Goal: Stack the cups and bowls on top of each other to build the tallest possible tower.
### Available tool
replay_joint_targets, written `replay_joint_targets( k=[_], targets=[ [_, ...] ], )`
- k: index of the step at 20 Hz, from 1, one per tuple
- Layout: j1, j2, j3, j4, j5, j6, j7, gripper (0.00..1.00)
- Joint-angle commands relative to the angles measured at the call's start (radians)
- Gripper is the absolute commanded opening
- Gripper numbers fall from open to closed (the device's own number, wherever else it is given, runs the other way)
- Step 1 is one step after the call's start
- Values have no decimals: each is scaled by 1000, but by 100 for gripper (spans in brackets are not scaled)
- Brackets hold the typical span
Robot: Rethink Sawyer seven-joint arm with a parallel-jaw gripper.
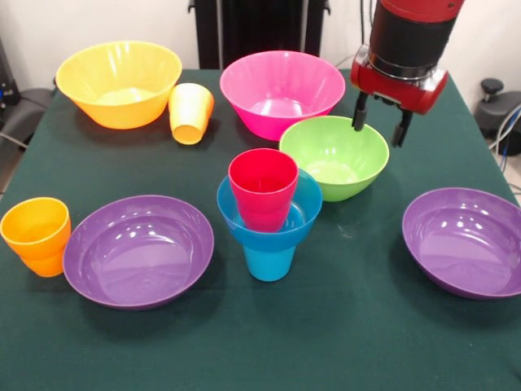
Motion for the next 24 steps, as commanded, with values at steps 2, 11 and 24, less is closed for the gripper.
replay_joint_targets(
  k=[2, 11, 24],
  targets=[
    [7, 101, 71, 31, 22, -91, 211, 100],
    [21, 128, 61, 39, 9, -149, 208, 100],
    [16, 148, 74, 8, 40, -157, 206, 100]
  ],
)
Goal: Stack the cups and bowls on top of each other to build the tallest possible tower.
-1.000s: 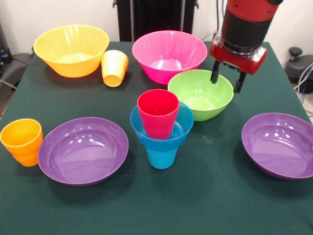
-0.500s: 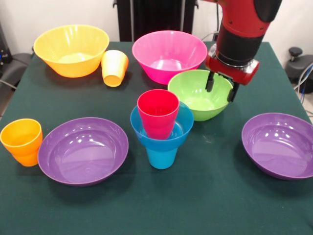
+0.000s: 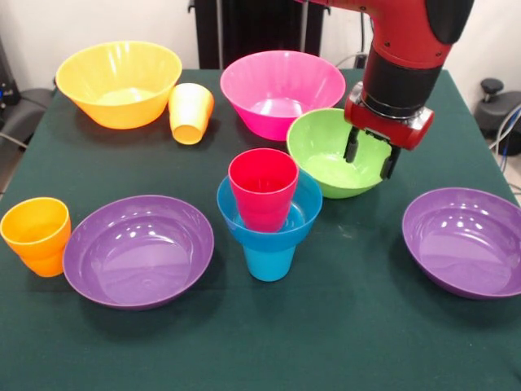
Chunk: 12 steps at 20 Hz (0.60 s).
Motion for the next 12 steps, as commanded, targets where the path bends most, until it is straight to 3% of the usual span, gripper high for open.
replay_joint_targets(
  k=[1, 12],
  targets=[
    [0, 51, 72, 6, 26, -10, 192, 100],
    [19, -18, 74, 65, 34, 46, 189, 100]
  ],
)
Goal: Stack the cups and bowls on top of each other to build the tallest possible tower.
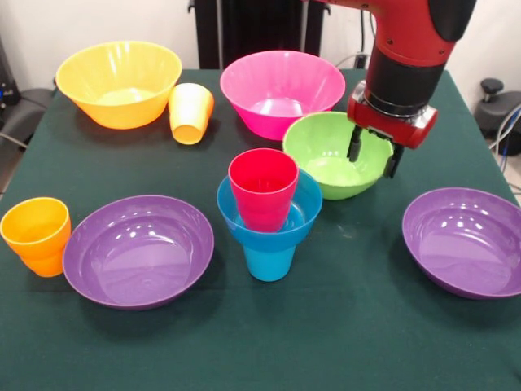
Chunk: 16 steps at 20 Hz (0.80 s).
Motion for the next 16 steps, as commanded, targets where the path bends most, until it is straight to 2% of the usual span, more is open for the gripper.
replay_joint_targets(
  k=[1, 11, 16],
  targets=[
    [13, -15, 75, 61, 23, 57, 186, 100],
    [-9, -10, 77, 40, 22, 100, 171, 100],
    [-5, 6, 73, 40, 20, 71, 175, 100]
  ],
)
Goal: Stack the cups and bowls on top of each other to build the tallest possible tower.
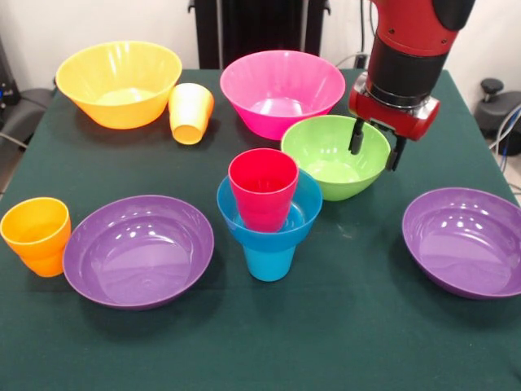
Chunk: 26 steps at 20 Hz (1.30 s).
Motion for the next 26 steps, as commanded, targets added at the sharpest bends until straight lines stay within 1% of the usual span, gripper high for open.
replay_joint_targets(
  k=[1, 5, 12, 15, 19, 26],
  targets=[
    [2, 28, 75, 37, 19, 37, 182, 100],
    [11, 47, 84, 52, 25, -28, 195, 100],
    [29, 52, 84, 66, 37, -48, 216, 100],
    [28, 58, 88, 69, 42, -72, 220, 100],
    [24, 59, 79, 56, 42, -66, 218, 100],
    [26, 62, 77, 68, 34, -92, 215, 100]
  ],
)
